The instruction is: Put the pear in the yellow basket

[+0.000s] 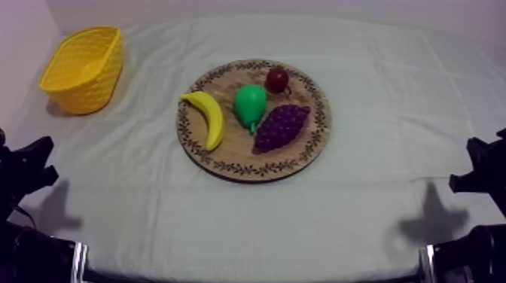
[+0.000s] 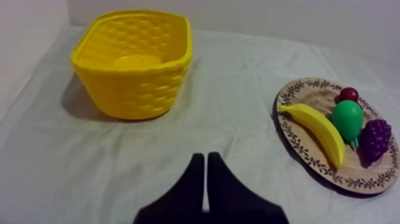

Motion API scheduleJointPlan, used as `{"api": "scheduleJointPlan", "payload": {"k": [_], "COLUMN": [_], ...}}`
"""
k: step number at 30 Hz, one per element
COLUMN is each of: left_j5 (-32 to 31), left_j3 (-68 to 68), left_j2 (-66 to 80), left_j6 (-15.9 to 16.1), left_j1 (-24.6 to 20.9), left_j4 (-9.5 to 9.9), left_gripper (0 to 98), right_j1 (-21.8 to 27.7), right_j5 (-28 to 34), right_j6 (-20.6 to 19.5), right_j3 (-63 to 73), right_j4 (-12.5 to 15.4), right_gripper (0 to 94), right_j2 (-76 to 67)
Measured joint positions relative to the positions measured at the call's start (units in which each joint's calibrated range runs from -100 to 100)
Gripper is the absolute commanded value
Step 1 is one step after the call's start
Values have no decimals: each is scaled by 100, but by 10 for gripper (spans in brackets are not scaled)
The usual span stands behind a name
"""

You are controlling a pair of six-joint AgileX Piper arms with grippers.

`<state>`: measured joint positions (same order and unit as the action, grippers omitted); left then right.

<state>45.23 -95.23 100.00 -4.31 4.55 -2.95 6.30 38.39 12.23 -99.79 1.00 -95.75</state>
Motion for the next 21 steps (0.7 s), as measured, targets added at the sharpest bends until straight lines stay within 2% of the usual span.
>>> {"api": "scheduleJointPlan", "payload": {"k": [4,6,11,21], "left_j5": [159,235,143,98], "left_j3": [362,646,1312,3335], "left_j2": [0,-11,-323,-2374], "left_j6": [3,-24,-19,99], "left_j1": [0,0,-43,30], "left_j4": [11,78,160,413], "left_gripper": [0,0,0,0], "right_j1": [0,0,-4,-4], "right_j5": [0,0,0,0], "right_j6": [0,4,4,4], "right_j3": [0,0,0,0], "right_j4": [0,0,0,0], "right_gripper": [3,3,3,3], "right_j2": [0,0,0,0]}}
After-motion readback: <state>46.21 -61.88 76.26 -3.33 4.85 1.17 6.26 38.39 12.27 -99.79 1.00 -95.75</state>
